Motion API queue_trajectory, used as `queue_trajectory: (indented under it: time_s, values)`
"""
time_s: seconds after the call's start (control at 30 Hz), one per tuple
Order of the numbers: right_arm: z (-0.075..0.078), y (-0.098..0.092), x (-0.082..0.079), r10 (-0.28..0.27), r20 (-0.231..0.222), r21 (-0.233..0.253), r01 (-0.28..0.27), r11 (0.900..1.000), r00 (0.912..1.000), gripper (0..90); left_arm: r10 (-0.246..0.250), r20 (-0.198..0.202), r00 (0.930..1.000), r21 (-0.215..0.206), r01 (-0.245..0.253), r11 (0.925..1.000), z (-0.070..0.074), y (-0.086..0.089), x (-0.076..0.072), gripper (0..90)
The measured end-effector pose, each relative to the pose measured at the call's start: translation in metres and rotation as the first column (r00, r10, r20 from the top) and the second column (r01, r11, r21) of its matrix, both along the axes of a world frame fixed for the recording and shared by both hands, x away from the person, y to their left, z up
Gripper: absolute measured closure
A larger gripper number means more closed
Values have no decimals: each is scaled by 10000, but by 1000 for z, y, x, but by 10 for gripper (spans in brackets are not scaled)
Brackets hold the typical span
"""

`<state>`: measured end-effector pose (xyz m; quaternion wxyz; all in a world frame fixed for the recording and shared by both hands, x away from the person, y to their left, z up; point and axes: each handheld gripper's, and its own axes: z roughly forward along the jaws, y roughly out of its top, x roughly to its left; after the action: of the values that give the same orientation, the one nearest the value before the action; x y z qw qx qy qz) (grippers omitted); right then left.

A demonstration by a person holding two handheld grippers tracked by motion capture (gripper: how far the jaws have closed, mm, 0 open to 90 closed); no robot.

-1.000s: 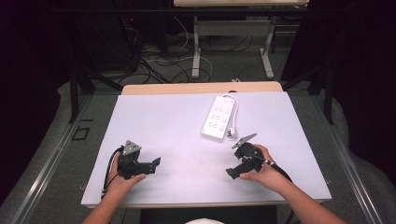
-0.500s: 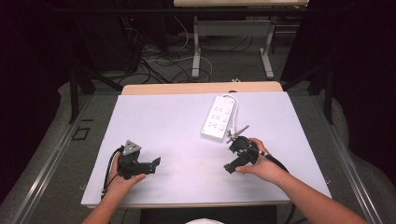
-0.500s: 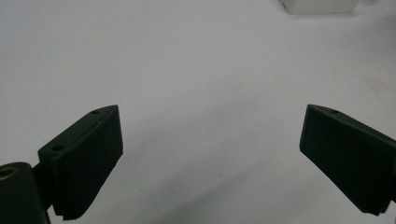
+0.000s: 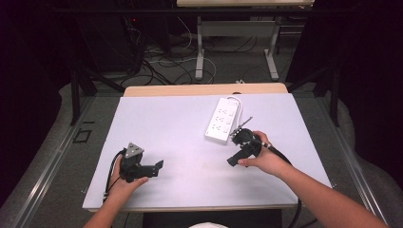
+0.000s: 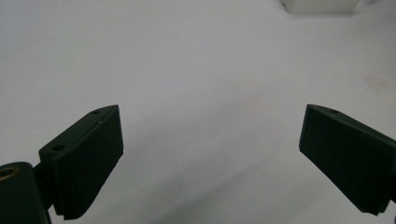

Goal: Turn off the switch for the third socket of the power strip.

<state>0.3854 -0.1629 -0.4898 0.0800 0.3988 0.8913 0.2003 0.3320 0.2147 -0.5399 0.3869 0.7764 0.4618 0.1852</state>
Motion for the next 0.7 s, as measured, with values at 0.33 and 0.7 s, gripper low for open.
queue_trajectory:
  time_s: [0.33,0.7]
  values:
    - [13,4,14,-331,29,-97,331,9994,9994,30,-5,12,10000,8,5,10000,0,0,0,61]
    - [23,5,30,-837,-52,87,838,9964,9965,40,-18,34,10000,17,18,10000,0,0,0,63]
